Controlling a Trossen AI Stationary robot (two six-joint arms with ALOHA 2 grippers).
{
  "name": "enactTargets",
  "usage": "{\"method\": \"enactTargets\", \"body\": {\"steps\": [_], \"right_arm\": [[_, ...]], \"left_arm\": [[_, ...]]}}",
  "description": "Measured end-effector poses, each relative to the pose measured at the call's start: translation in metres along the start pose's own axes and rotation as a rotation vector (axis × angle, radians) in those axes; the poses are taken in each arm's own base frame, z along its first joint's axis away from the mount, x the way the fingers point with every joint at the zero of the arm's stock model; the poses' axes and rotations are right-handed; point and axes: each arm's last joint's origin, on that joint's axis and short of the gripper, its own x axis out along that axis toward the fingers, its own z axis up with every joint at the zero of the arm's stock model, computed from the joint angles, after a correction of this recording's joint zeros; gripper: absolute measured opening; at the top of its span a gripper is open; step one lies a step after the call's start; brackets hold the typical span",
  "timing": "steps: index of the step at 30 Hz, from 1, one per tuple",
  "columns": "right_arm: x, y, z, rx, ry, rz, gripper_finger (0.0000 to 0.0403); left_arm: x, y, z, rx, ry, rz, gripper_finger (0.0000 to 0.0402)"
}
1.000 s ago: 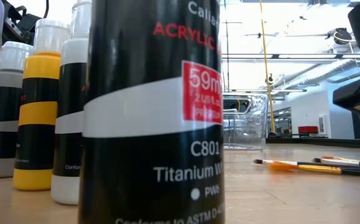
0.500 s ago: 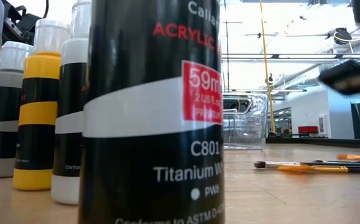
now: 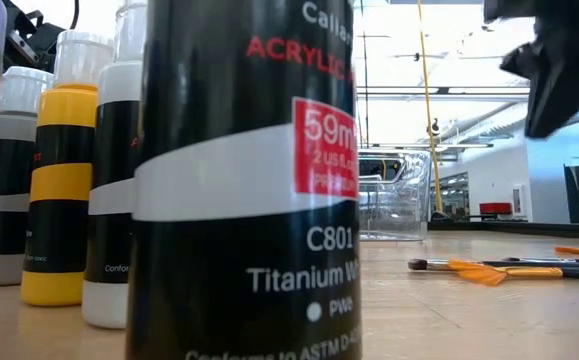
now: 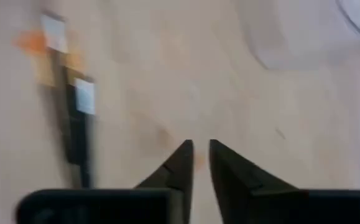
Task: Pick & Place Paint Supplies
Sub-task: Put the yellow paintbrush into the green cup
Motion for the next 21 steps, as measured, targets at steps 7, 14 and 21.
{"method": "enactTargets", "body": {"steps": [7, 14, 21], "right_arm": [[0.021, -0.008, 0.008, 0.203, 0.162, -0.017, 0.0159], [0.050, -0.017, 0.002, 0.267, 0.319, -0.062, 0.0189], [0.076, -0.024, -0.015, 0.316, 0.369, 0.013, 0.0177]], "left_arm": [[0.000, 0.000, 0.000, 0.000, -0.002, -0.001, 0.0026], [0.000, 0.000, 0.000, 0.000, 0.000, -0.001, 0.0026], [0.000, 0.000, 0.000, -0.001, 0.004, 0.000, 0.0026]]}}
